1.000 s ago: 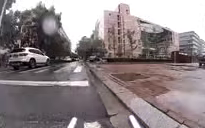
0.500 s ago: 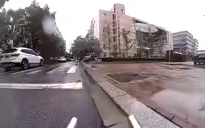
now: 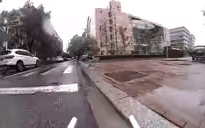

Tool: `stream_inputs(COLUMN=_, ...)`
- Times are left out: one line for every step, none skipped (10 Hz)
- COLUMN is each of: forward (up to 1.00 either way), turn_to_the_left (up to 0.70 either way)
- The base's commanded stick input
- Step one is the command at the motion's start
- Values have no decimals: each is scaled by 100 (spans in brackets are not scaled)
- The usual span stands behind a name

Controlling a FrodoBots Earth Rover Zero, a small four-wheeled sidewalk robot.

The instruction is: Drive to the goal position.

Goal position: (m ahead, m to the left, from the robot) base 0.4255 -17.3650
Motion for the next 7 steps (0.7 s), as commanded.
stream_inputs(forward=45, turn_to_the_left=-27)
stream_inputs(forward=45, turn_to_the_left=-27)
stream_inputs(forward=45, turn_to_the_left=-27)
stream_inputs(forward=45, turn_to_the_left=-27)
stream_inputs(forward=45, turn_to_the_left=-19)
stream_inputs(forward=45, turn_to_the_left=0)
stream_inputs(forward=45, turn_to_the_left=0)
